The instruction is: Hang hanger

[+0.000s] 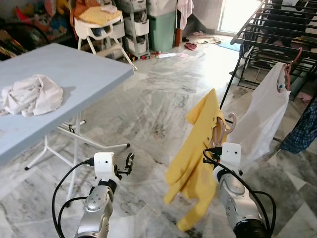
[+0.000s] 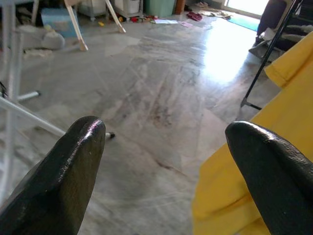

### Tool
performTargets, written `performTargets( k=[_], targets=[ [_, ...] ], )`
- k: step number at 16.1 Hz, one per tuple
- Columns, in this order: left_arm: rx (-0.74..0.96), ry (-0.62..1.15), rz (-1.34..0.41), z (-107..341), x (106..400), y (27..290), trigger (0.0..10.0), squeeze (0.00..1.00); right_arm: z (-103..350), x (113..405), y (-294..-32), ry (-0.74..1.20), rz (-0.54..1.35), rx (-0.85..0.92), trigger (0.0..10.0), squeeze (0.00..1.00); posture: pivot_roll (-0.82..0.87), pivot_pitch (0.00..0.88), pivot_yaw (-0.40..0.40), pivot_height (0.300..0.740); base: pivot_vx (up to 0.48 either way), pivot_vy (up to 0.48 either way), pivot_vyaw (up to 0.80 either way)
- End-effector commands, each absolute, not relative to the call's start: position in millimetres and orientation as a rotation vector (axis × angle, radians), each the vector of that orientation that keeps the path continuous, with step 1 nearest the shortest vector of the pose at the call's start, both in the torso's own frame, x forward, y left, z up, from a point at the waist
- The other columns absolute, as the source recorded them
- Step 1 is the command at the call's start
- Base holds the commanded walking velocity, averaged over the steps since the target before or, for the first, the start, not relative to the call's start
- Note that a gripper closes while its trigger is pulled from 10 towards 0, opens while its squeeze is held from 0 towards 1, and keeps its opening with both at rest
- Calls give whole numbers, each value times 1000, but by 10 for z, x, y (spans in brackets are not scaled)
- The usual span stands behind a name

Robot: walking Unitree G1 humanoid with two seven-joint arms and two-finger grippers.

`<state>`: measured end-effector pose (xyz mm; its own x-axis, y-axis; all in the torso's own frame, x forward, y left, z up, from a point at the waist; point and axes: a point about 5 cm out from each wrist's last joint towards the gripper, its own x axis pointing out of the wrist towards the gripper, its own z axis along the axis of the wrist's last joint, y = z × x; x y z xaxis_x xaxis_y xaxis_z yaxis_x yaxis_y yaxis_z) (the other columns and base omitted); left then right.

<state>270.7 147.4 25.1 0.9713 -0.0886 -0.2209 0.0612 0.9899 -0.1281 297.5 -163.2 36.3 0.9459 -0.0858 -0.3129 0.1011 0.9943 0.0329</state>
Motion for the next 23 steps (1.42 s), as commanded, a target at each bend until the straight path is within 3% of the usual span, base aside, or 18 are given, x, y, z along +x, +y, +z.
performTargets(
  k=[1,5,15,23],
  targets=[
    [-128,212,-74,287,2754,1466,10000,0,486,3046,-1617,266,-83,41,10000,0,-13,0,-22,740,0,0,0],
    [-175,191,-76,310,2733,1465,10000,0,489,3062,-1585,270,-50,26,10000,0,-8,0,-20,740,0,0,0],
    [-177,209,-121,273,2698,1476,10000,0,531,3112,-1582,250,-64,36,10000,0,-18,0,22,740,336,0,-585],
    [-180,213,-152,286,2708,1435,10000,0,514,3095,-1591,249,-76,37,10000,0,-29,0,48,740,387,229,0]
  ],
)
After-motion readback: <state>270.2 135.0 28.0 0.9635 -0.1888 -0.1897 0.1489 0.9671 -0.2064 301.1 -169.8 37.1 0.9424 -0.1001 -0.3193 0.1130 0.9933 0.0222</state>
